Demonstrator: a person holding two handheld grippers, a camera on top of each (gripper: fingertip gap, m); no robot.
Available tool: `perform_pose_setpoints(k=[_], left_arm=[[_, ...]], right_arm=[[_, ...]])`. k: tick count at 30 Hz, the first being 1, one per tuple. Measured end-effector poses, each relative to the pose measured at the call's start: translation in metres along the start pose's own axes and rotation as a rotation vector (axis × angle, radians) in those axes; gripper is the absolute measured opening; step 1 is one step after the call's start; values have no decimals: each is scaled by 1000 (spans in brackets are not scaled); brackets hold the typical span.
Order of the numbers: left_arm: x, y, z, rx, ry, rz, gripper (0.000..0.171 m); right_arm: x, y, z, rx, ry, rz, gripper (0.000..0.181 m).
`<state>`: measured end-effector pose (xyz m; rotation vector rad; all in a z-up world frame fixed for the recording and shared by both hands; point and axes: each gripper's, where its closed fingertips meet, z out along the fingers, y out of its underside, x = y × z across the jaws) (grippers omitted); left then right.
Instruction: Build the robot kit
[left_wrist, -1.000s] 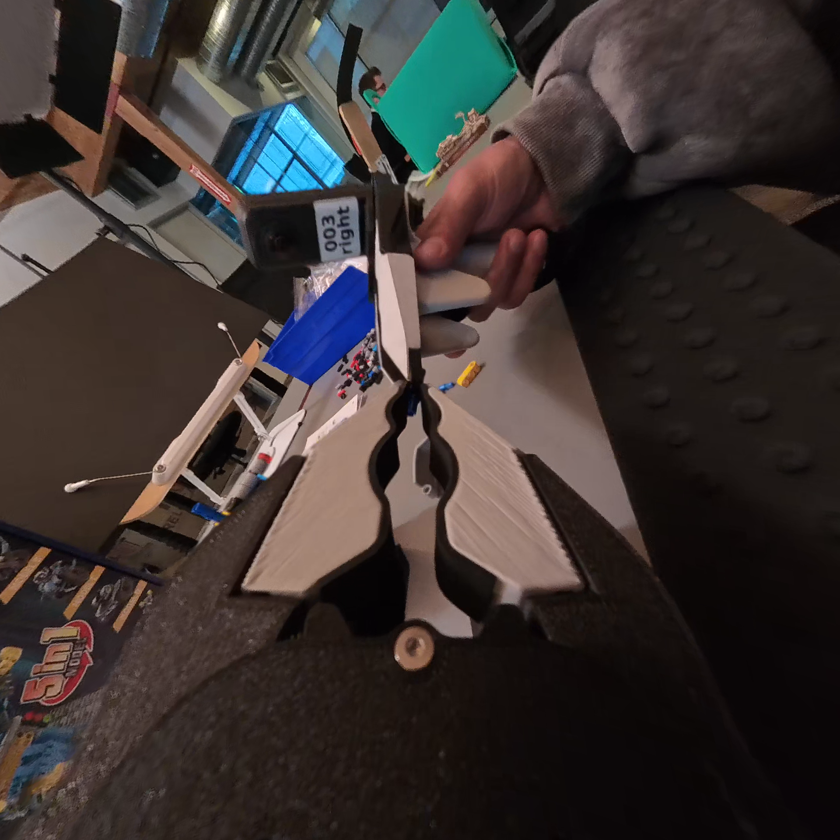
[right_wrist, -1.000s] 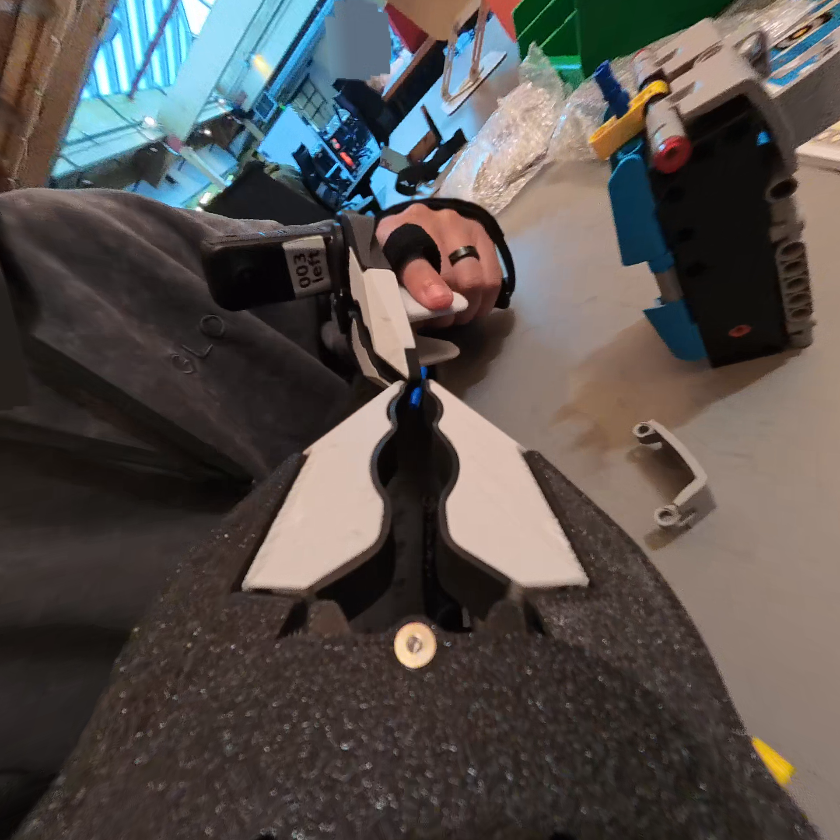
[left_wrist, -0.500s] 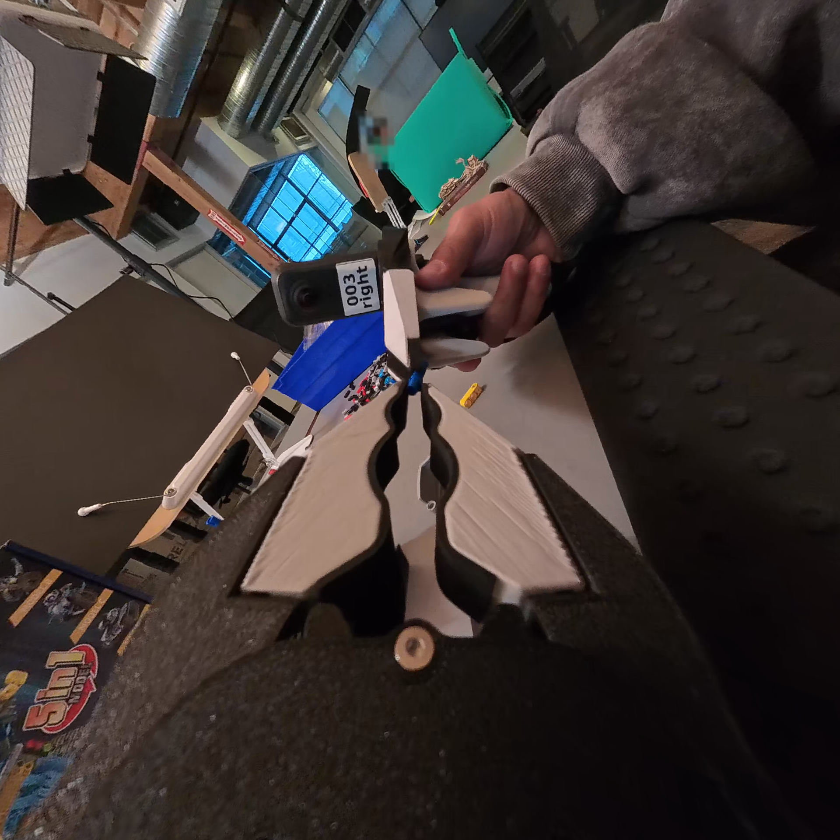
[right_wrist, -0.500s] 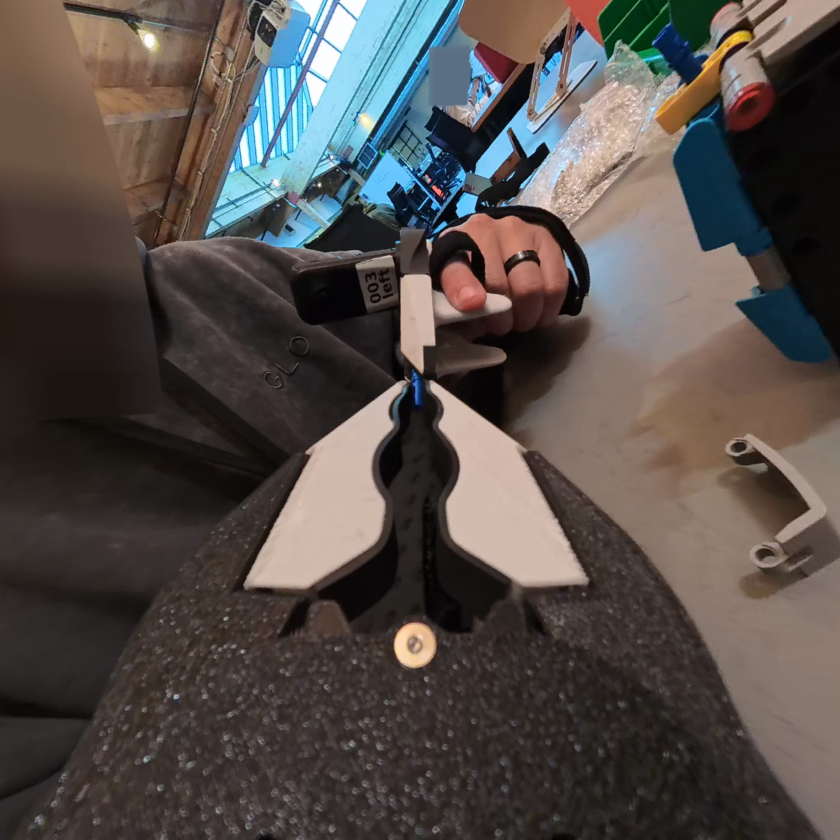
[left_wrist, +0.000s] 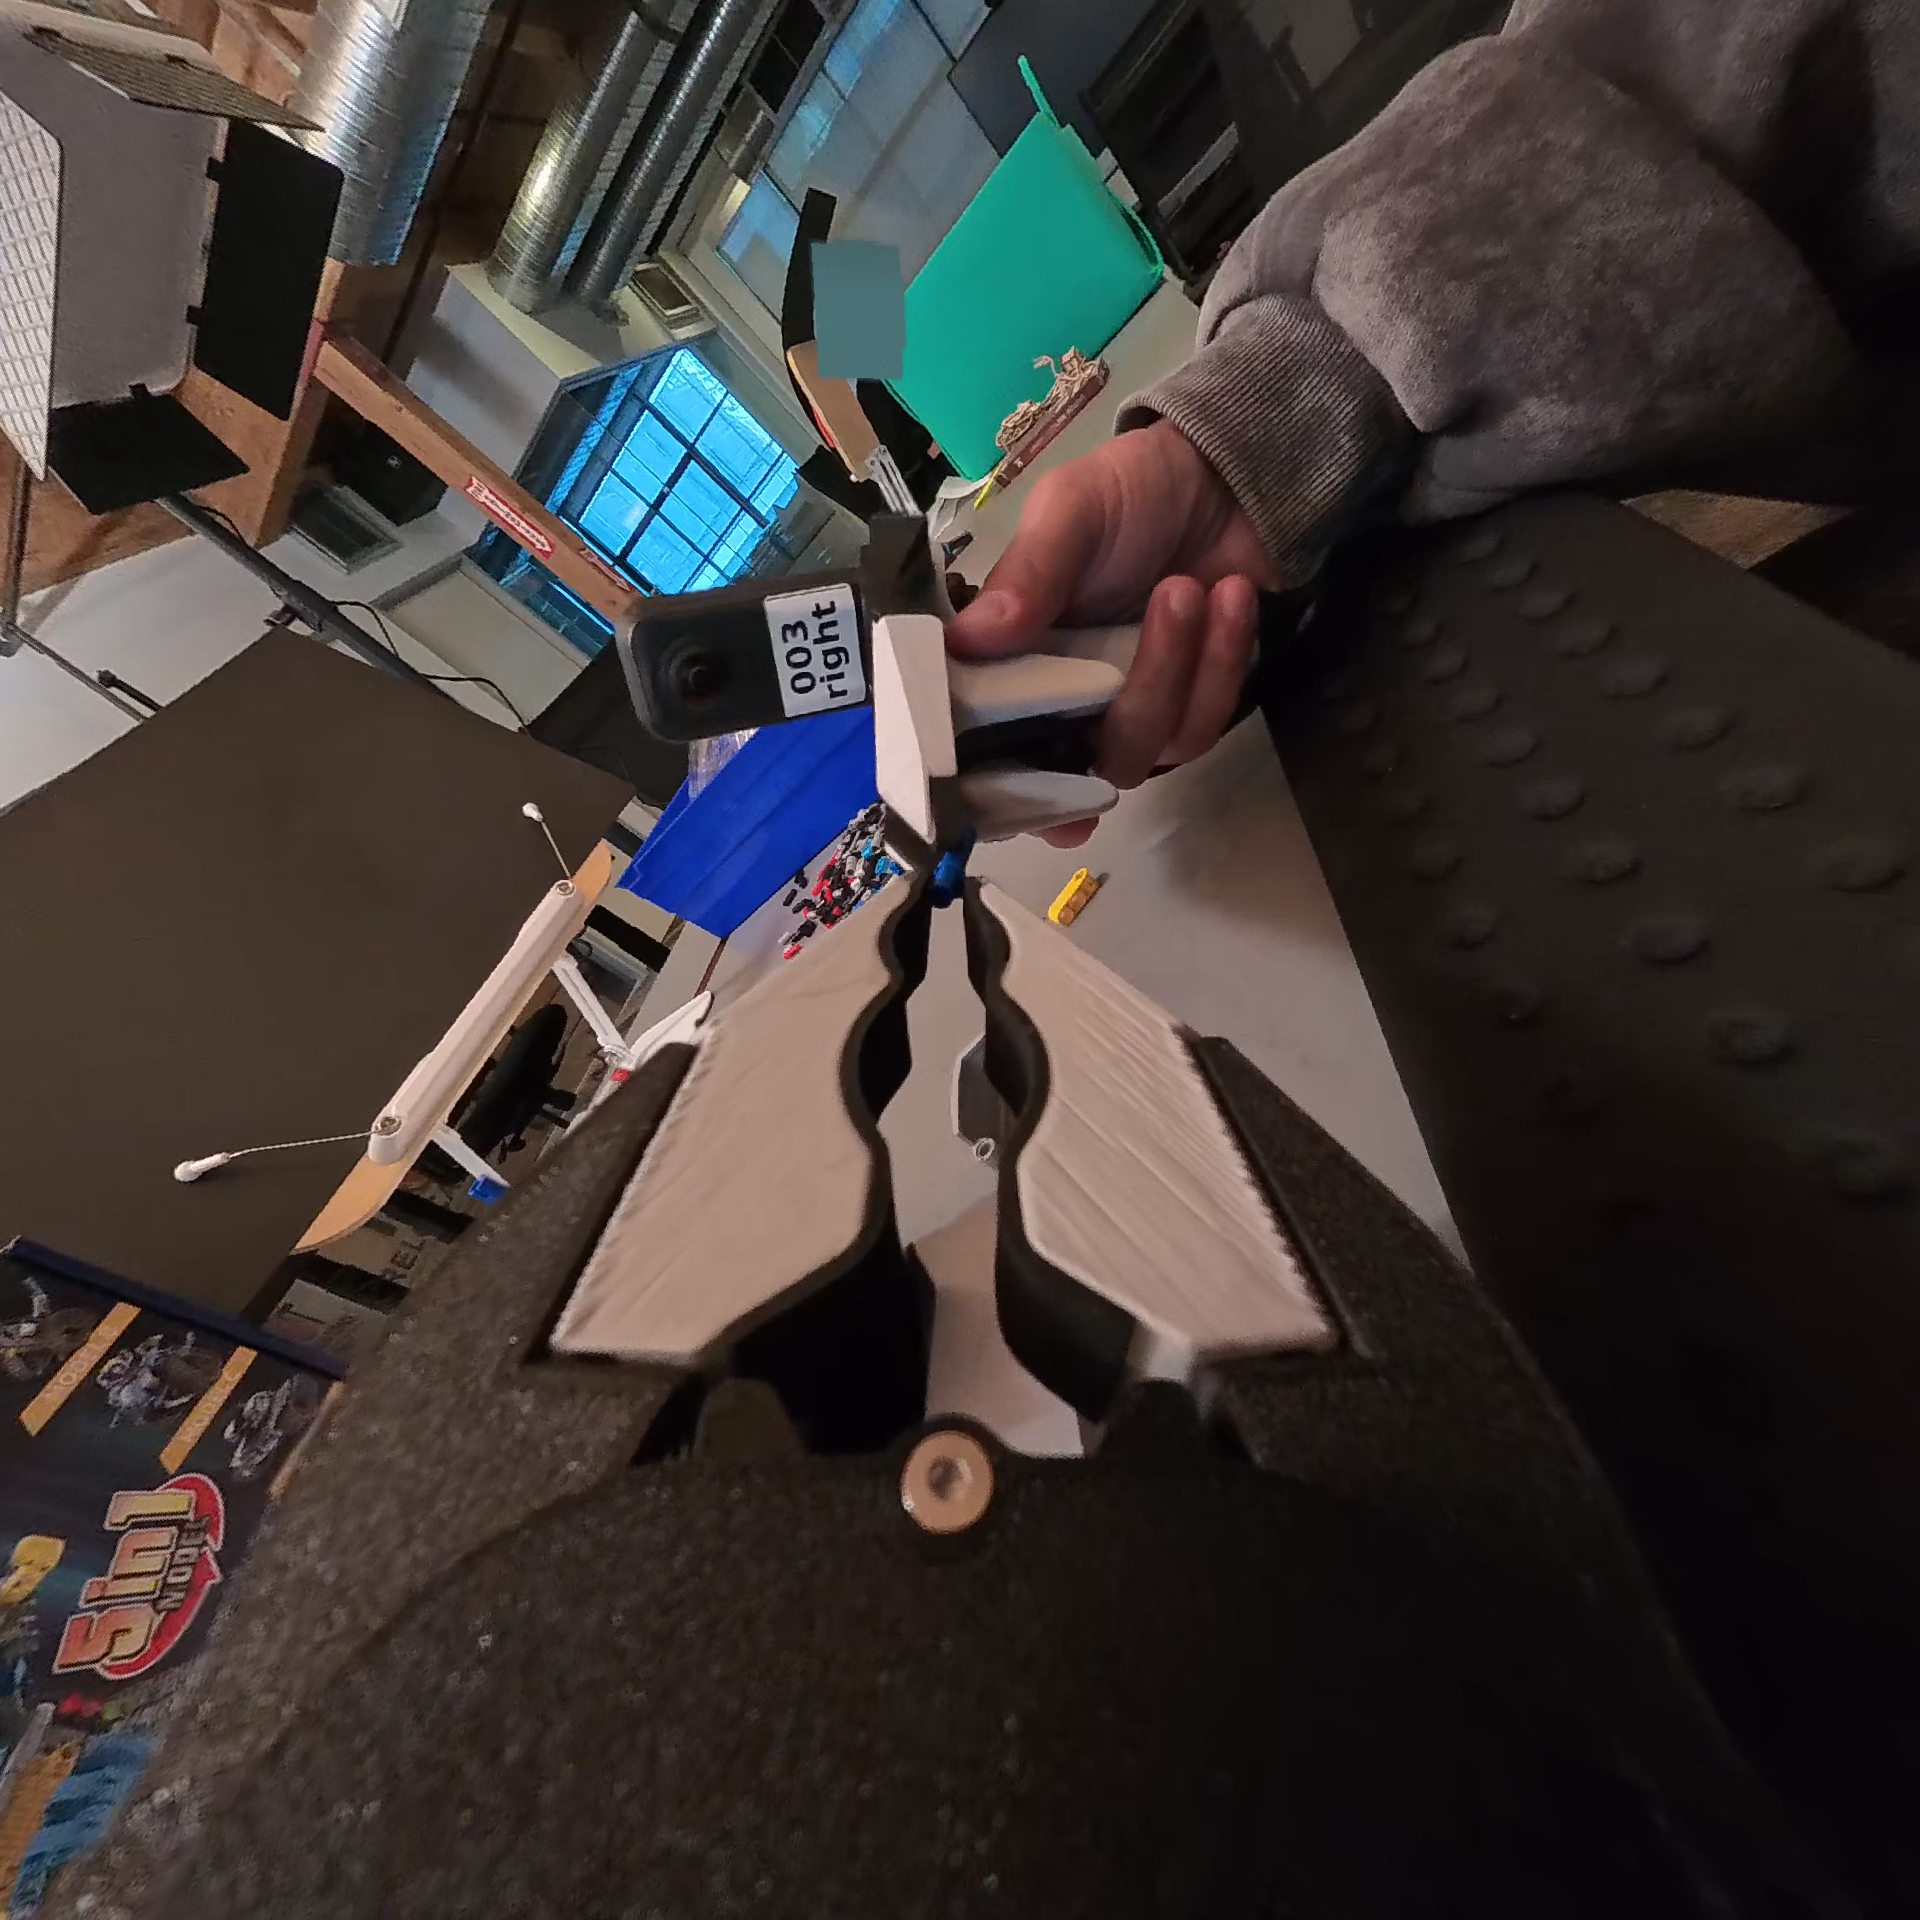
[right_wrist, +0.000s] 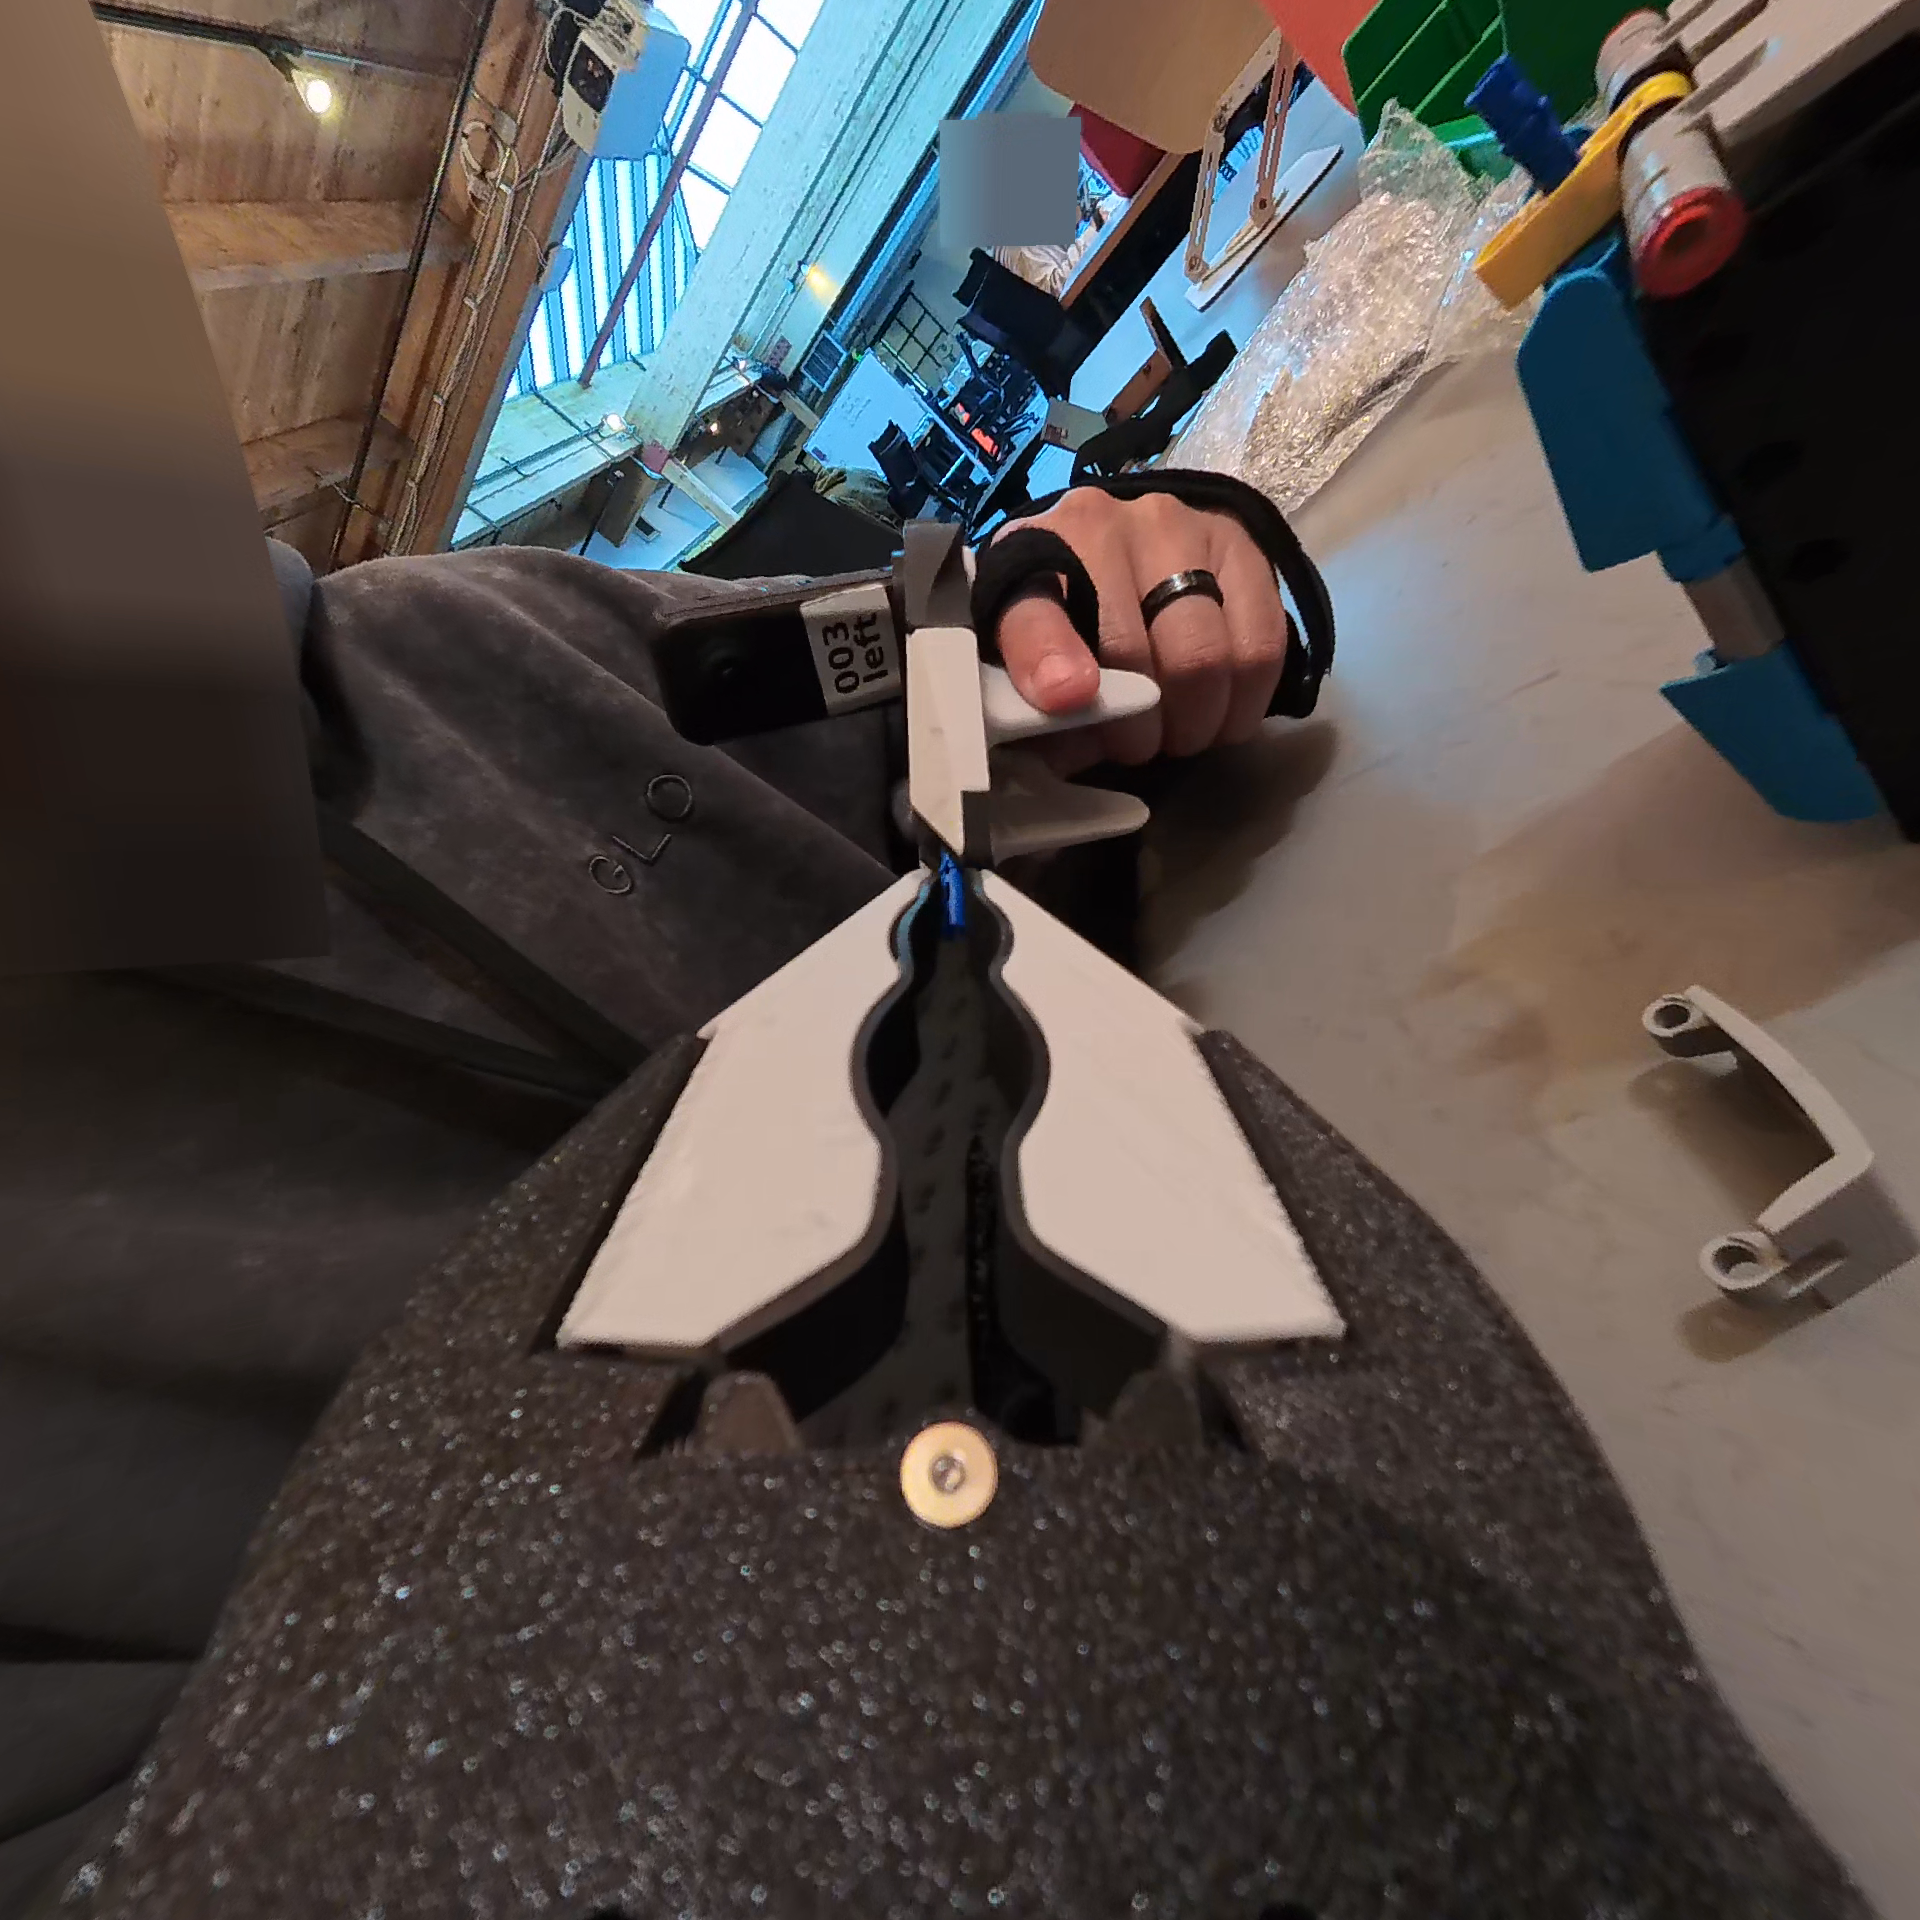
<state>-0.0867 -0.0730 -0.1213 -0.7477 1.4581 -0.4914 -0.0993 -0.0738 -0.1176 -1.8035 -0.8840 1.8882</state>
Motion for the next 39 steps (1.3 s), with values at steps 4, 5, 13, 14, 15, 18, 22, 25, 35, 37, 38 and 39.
perform_pose_setpoints(k=[4, 5, 13, 14, 15, 18, 22, 25, 35, 37, 38, 39], left_arm=[[-2, 1, 0, -8, -9, 0, 6], [-2, 0, 0, -3, -15, 5, 6], [-4, 6, 1, -34, 28, -80, 4], [-7, 10, 1, -58, 15, -100, 4], [-10, 13, 2, -78, 7, -121, 4], [-18, 21, 2, -116, -19, -168, 4], [-19, 29, 4, -157, -29, -177, 4], [-15, 33, 6, -175, -23, -148, 4], [-2, 33, 7, -181, 18, -95, 5], [-1, 34, 8, -183, 24, -97, 5], [-2, 34, 8, -184, 22, -96, 5], [-2, 34, 8, -184, 21, -96, 5]], right_arm=[[1, -2, -1, 8, 12, -6, 4], [2, -2, -2, 15, 14, -2, 3], [10, -4, -5, 23, 69, -8, 4], [14, -11, -13, 49, 122, -44, 7], [20, -23, -30, 101, 209, -100, 19], [47, -48, -113, 146, 636, -306, 27], [62, -2, -154, -202, 866, -338, 32], [86, 13, -150, -316, 987, -346, 29], [121, 21, -152, -402, 1065, -313, 18], [122, 24, -150, -423, 1061, -319, 16], [123, 25, -150, -430, 1064, -321, 16], [122, 26, -150, -430, 1062, -324, 15]])
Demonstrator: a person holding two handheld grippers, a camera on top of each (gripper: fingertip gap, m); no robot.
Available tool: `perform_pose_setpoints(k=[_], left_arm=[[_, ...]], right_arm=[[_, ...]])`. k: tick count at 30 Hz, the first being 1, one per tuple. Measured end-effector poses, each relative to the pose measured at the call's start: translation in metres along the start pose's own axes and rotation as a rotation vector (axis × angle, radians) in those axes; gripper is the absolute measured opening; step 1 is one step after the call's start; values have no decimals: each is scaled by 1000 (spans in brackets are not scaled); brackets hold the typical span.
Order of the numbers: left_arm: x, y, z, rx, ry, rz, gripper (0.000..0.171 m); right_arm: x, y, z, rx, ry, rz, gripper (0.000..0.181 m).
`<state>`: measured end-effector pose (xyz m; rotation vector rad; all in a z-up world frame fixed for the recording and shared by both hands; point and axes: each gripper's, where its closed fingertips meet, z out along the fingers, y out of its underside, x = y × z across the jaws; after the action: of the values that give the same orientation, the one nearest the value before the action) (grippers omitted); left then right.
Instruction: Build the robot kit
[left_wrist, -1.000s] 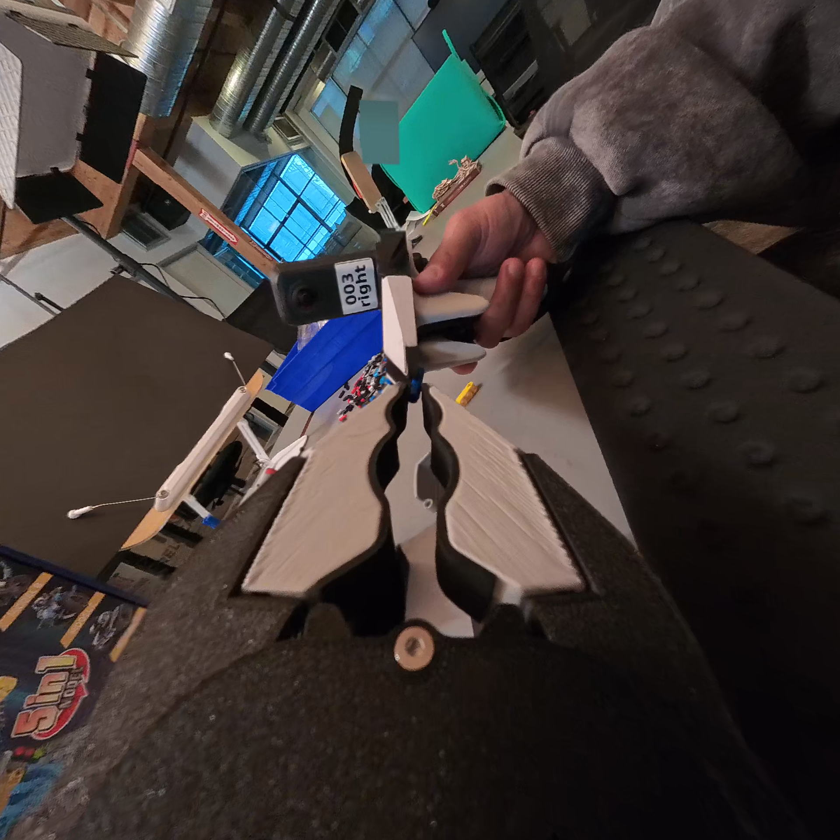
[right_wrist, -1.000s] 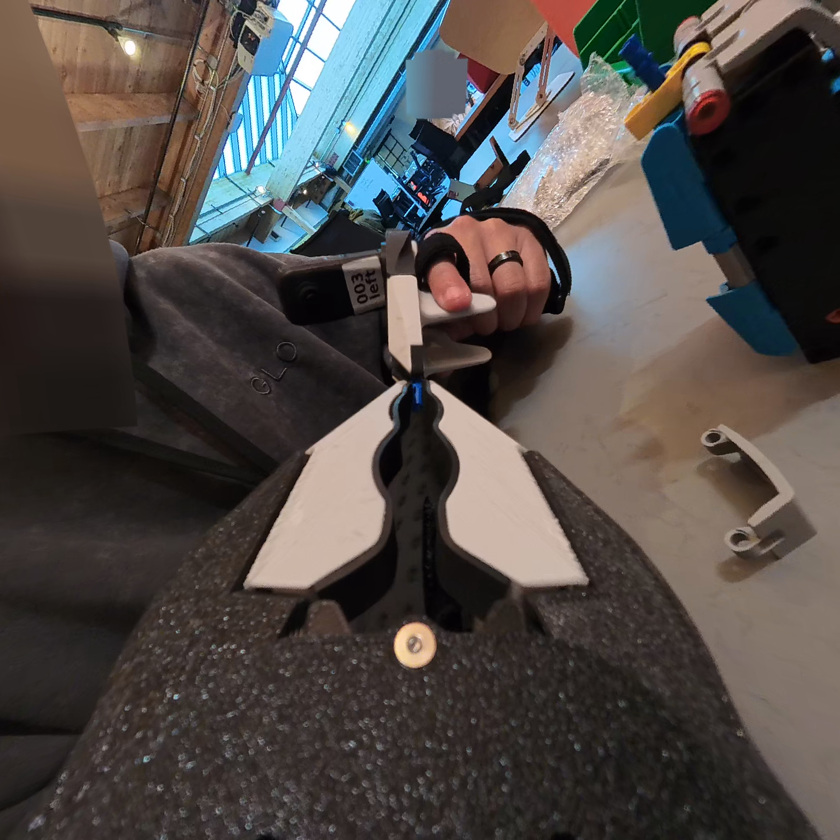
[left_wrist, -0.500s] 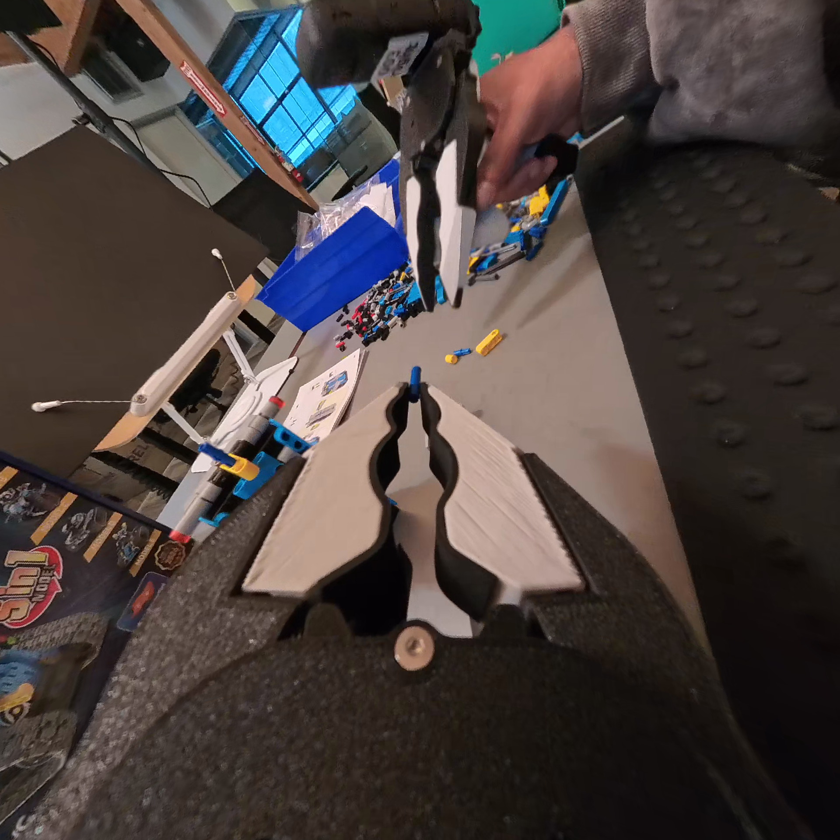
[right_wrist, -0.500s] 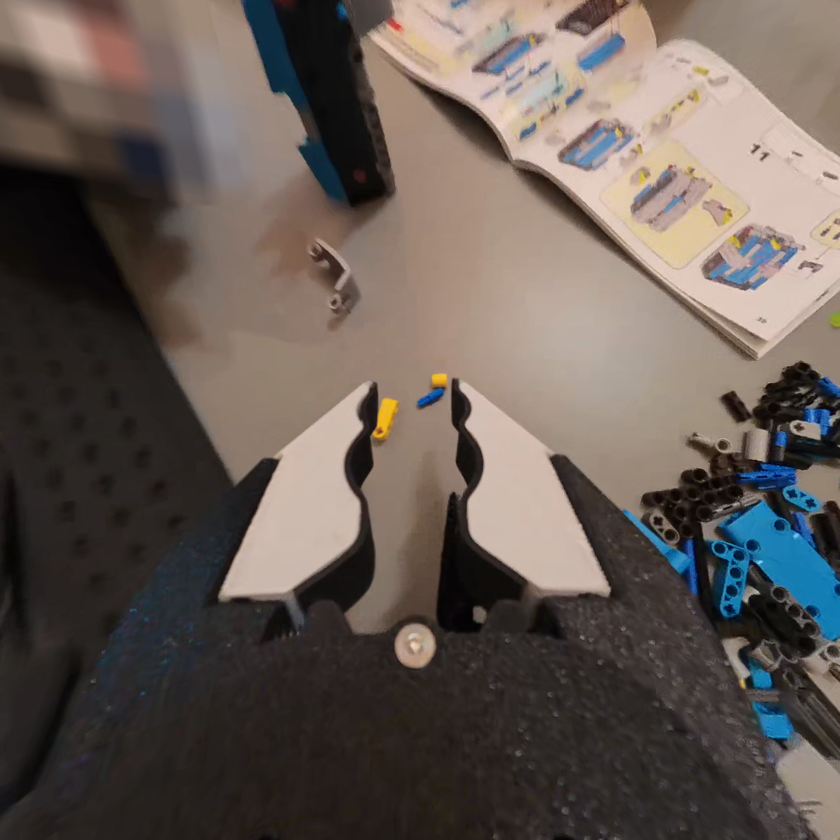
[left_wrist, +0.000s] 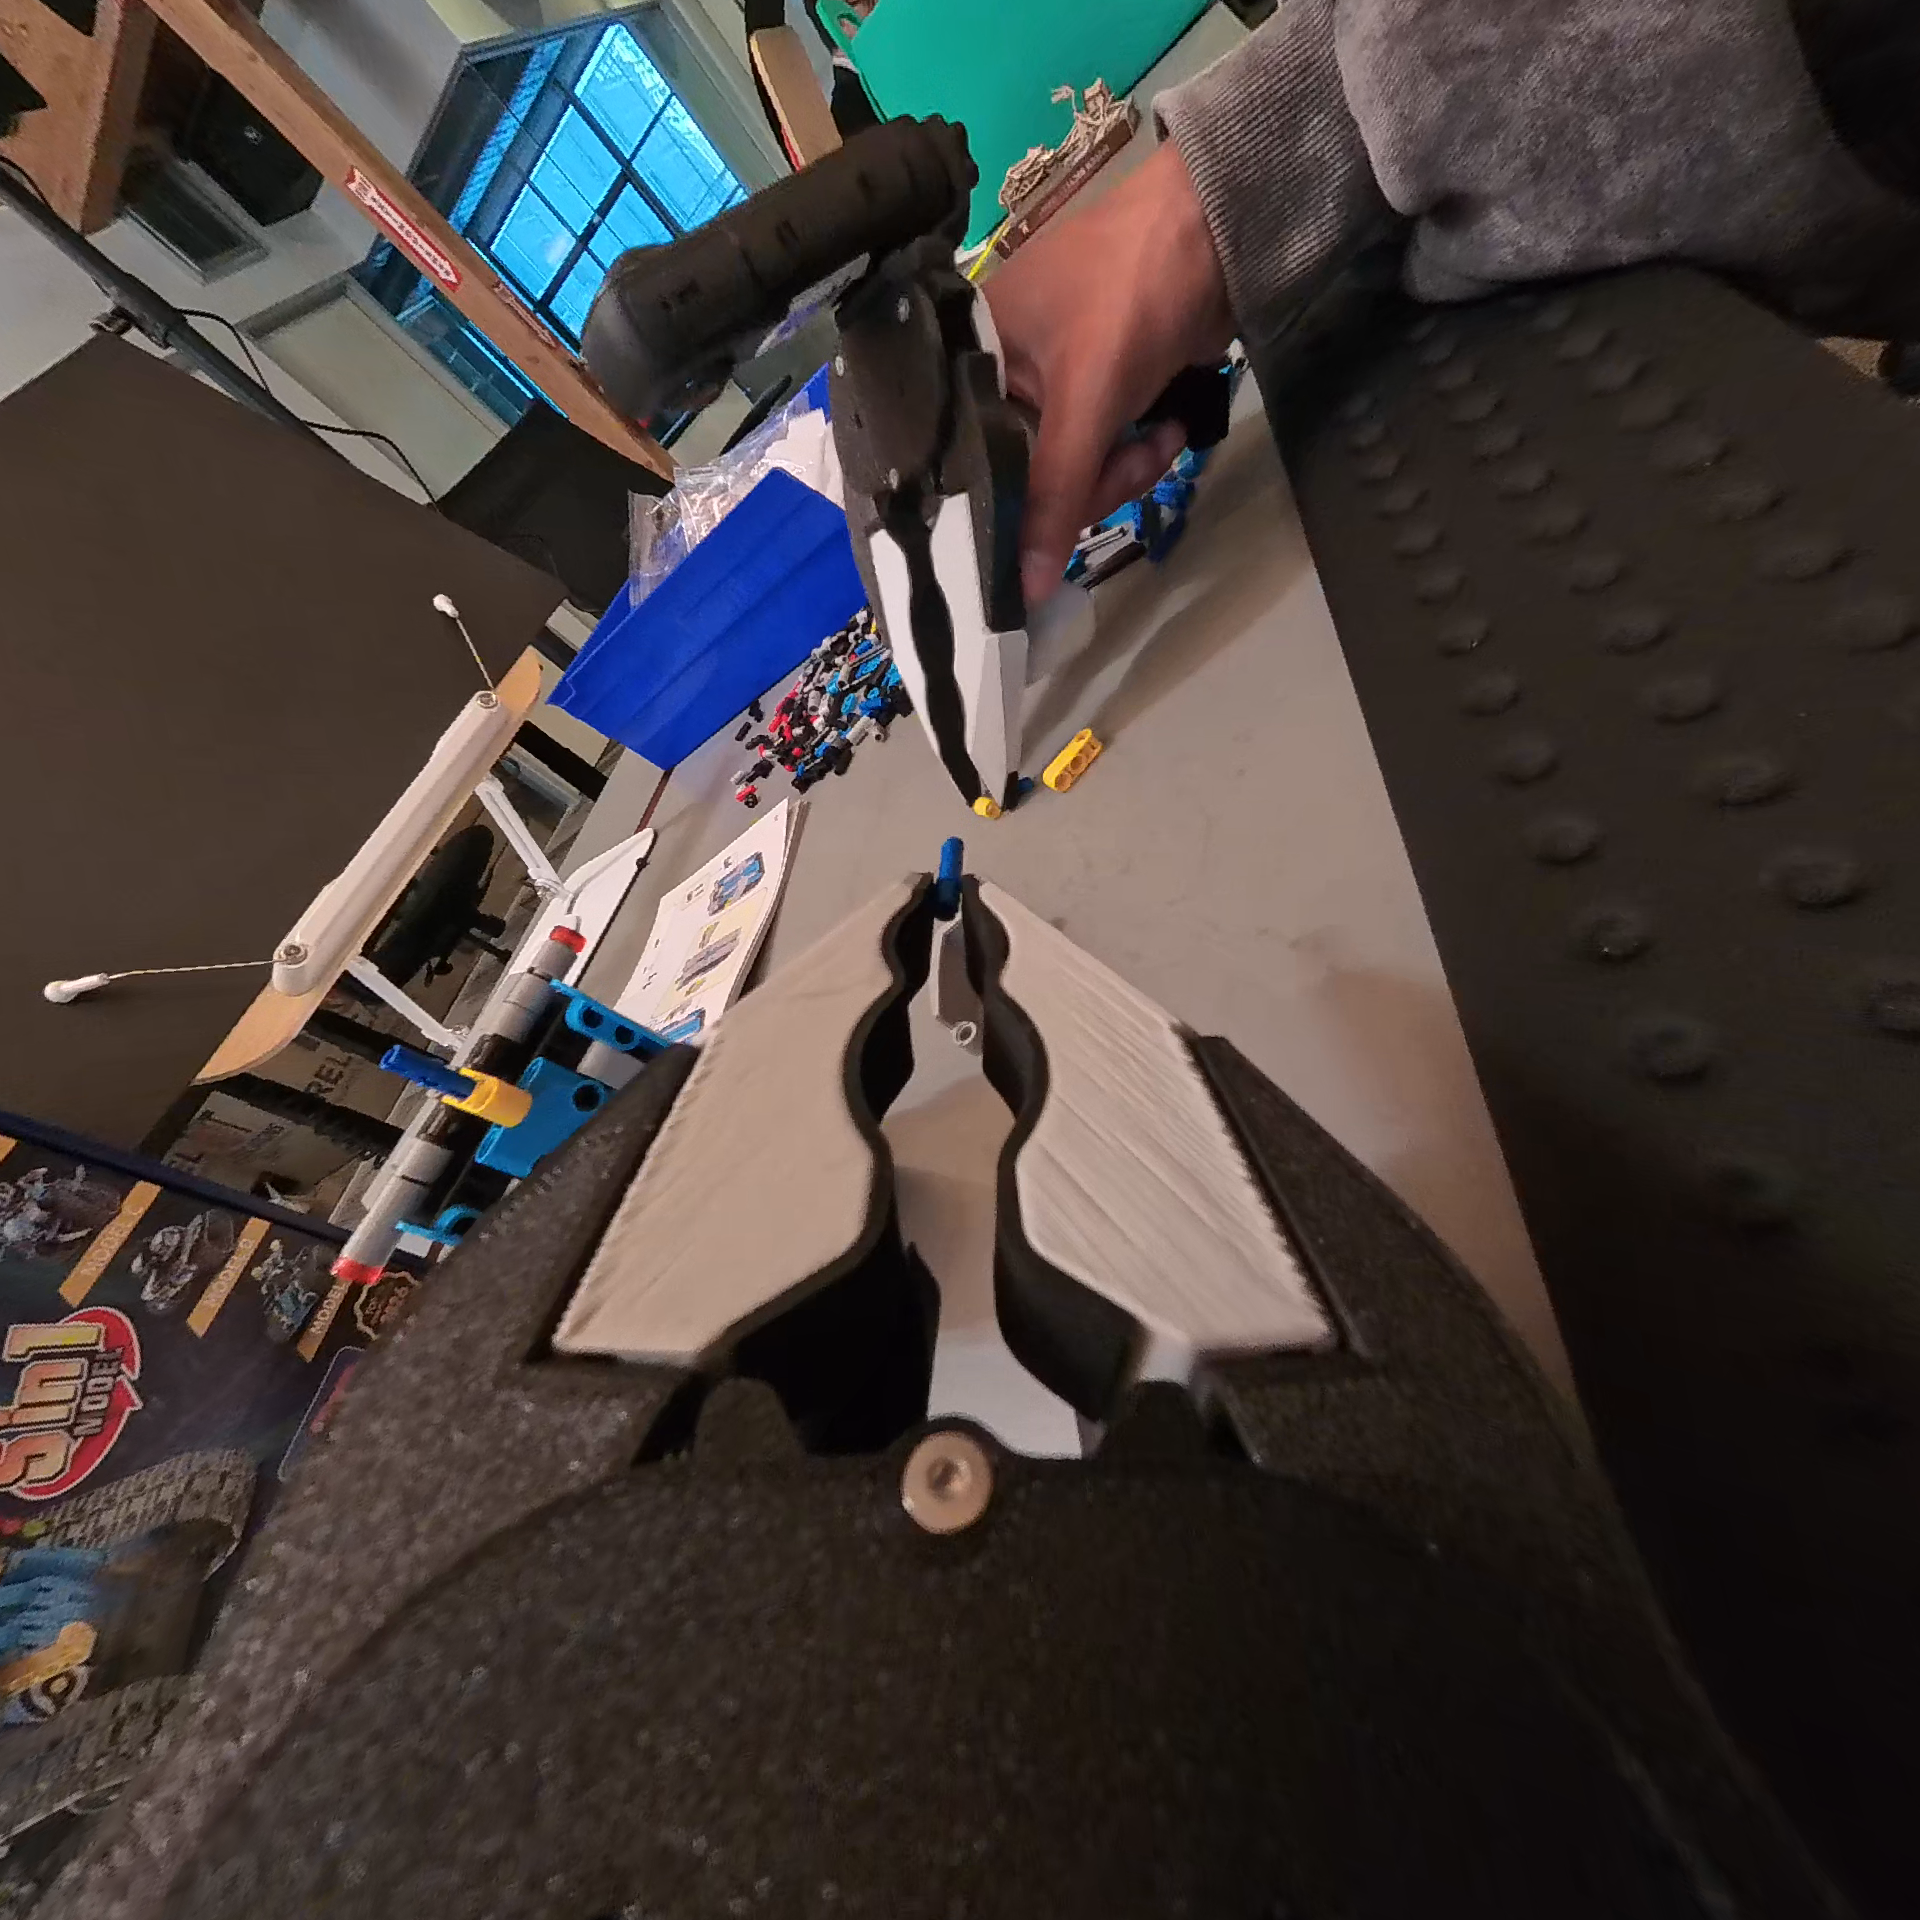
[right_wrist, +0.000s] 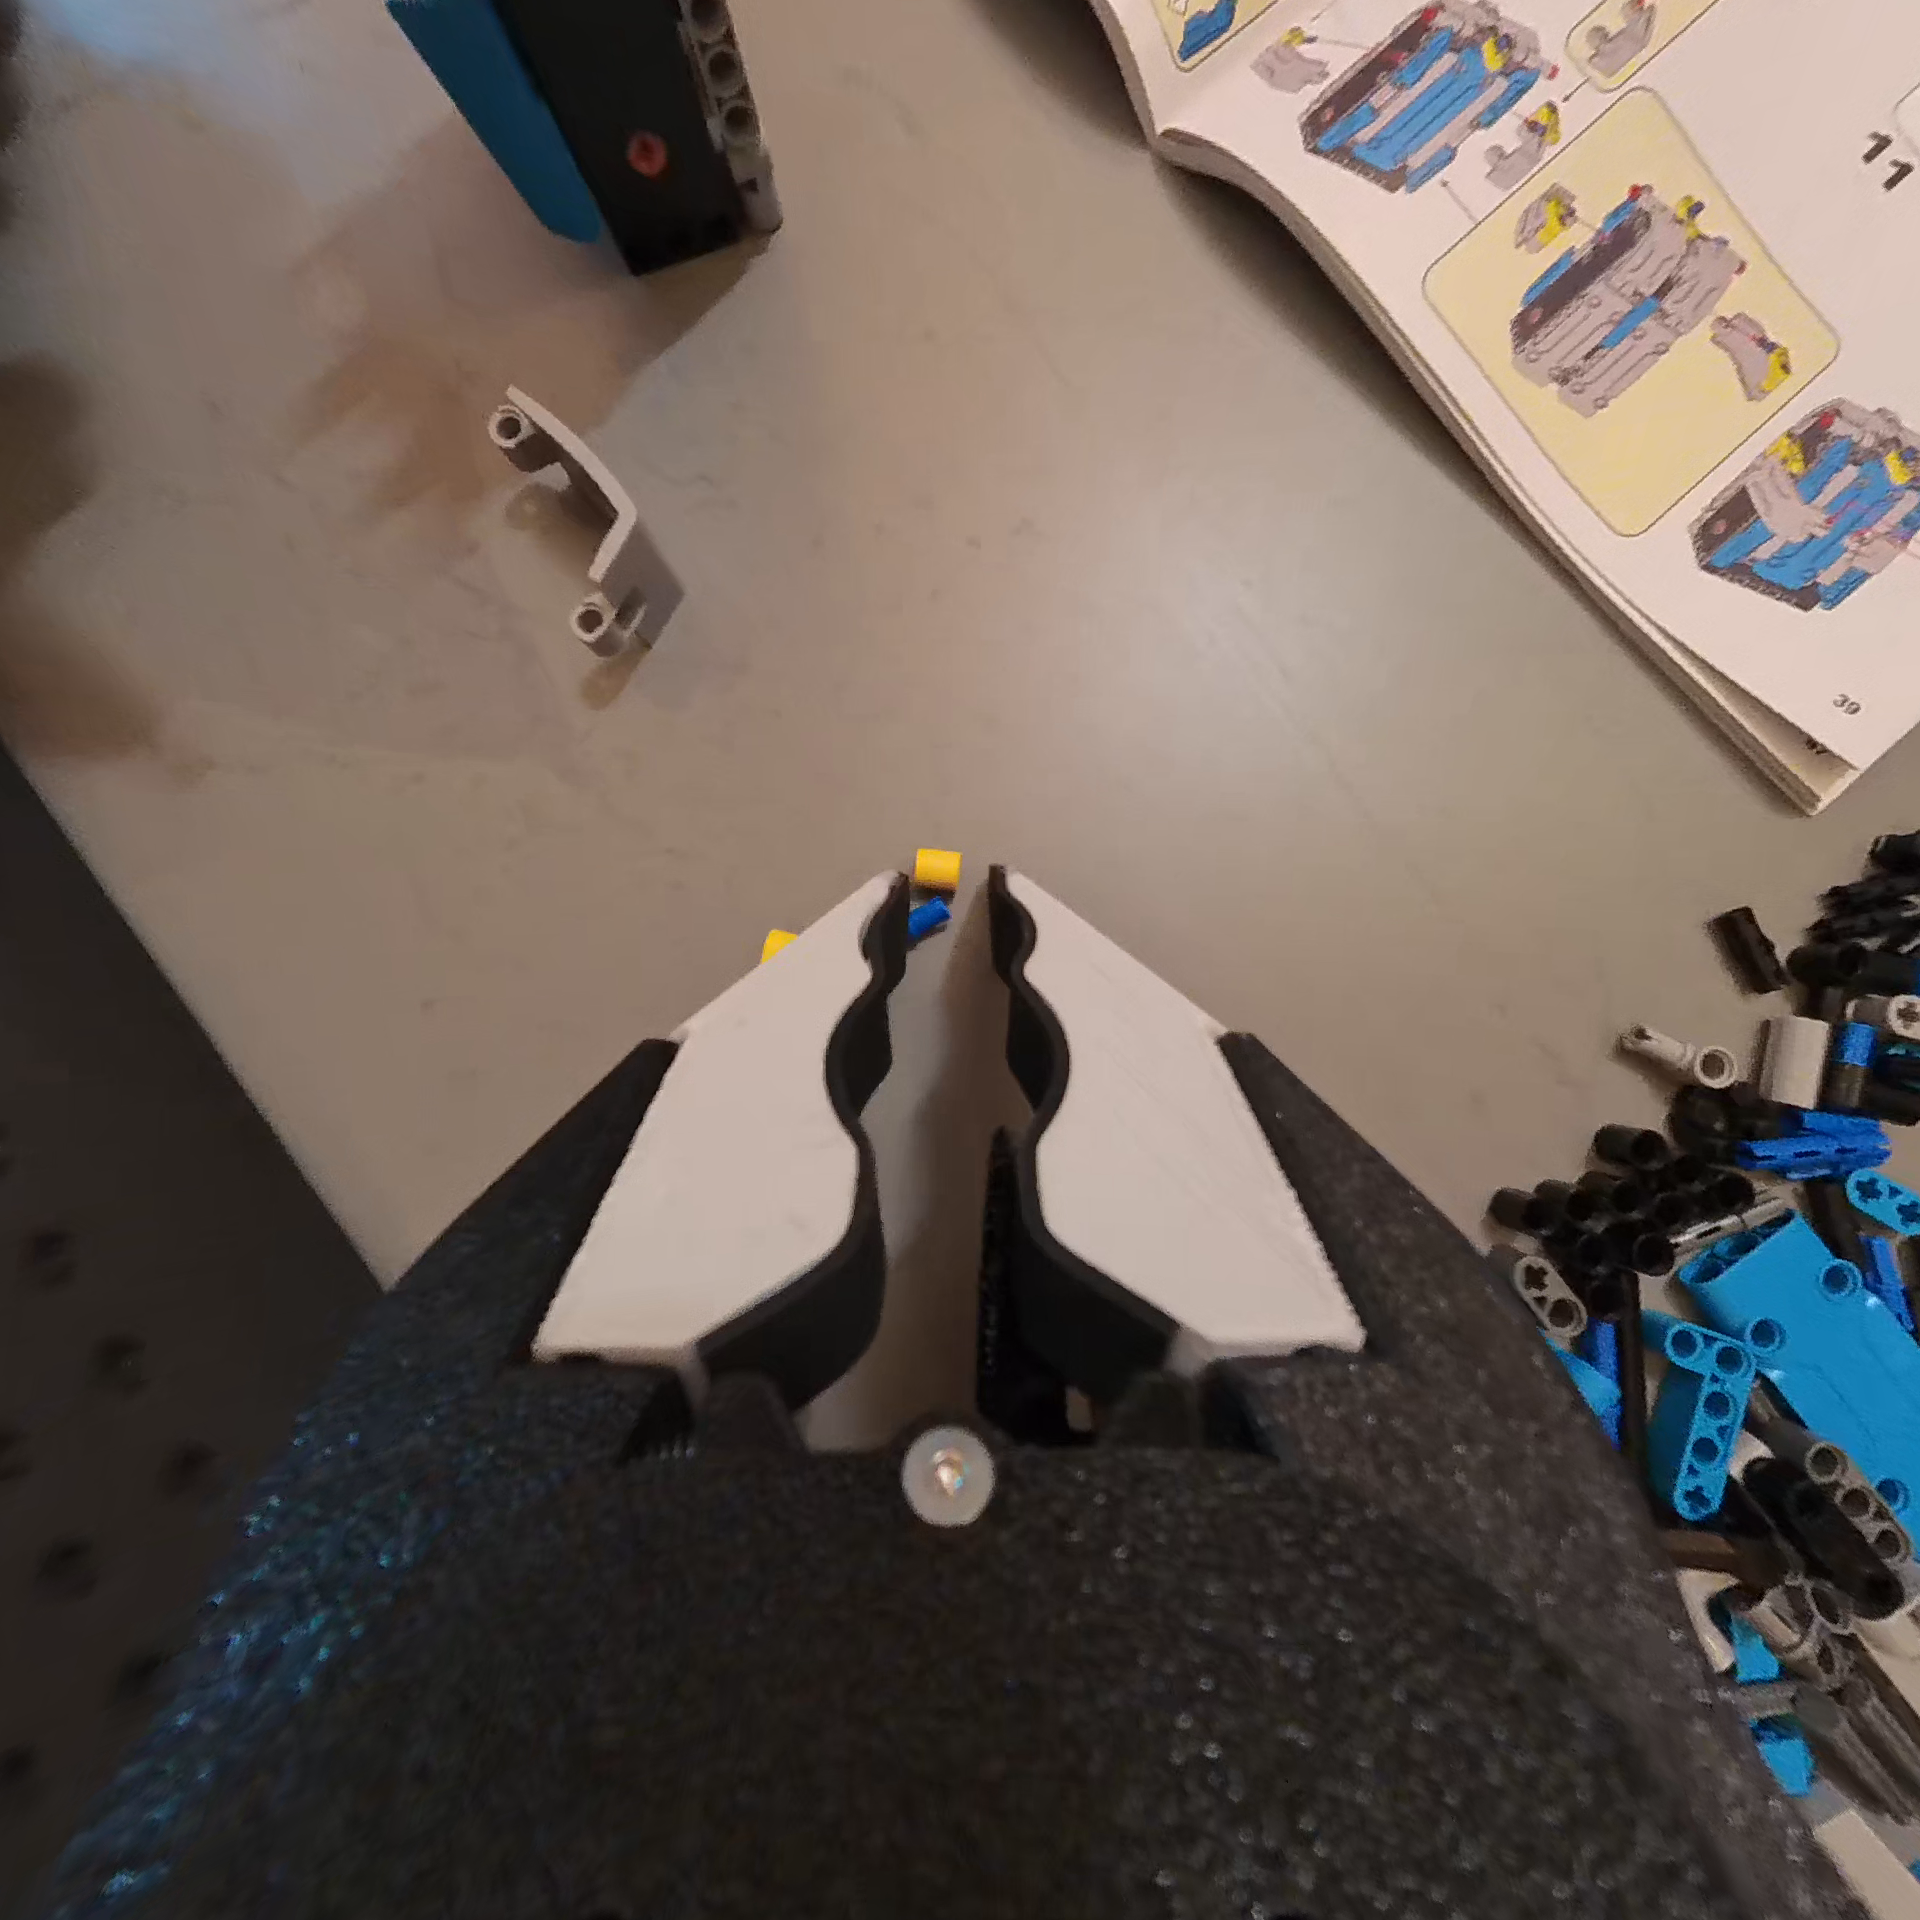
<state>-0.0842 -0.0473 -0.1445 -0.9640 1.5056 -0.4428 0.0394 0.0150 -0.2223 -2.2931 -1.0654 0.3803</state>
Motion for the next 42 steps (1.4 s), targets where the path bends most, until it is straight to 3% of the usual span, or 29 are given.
perform_pose_setpoints(k=[7, 12, 19, 25, 27, 31, 35, 42], left_arm=[[2, 3, 1, -11, 10, -2, 5], [3, 3, 2, -12, 15, 0, 5], [5, 3, 2, -9, 33, -14, 4], [-1, -4, -1, 36, 76, -189, 4], [-9, -6, -3, 63, 92, -305, 4], [-21, -8, -6, 117, 131, -510, 4], [-25, -7, -7, 131, 146, -560, 4], [-22, 1, -3, 71, 126, -513, 4]], right_arm=[[-12, 0, -1, 3, -55, 8, 14], [-3, -7, -6, 42, 6, -48, 14], [-2, -7, 4, 72, -25, -89, 13], [-5, -8, 6, 58, -76, -82, 7], [-16, -24, -1, 134, -90, -107, 7], [-88, -96, -50, 515, -346, -106, 6], [-123, -117, -45, 582, -377, -115, 7], [-117, -114, -25, 519, -237, -145, 7]])
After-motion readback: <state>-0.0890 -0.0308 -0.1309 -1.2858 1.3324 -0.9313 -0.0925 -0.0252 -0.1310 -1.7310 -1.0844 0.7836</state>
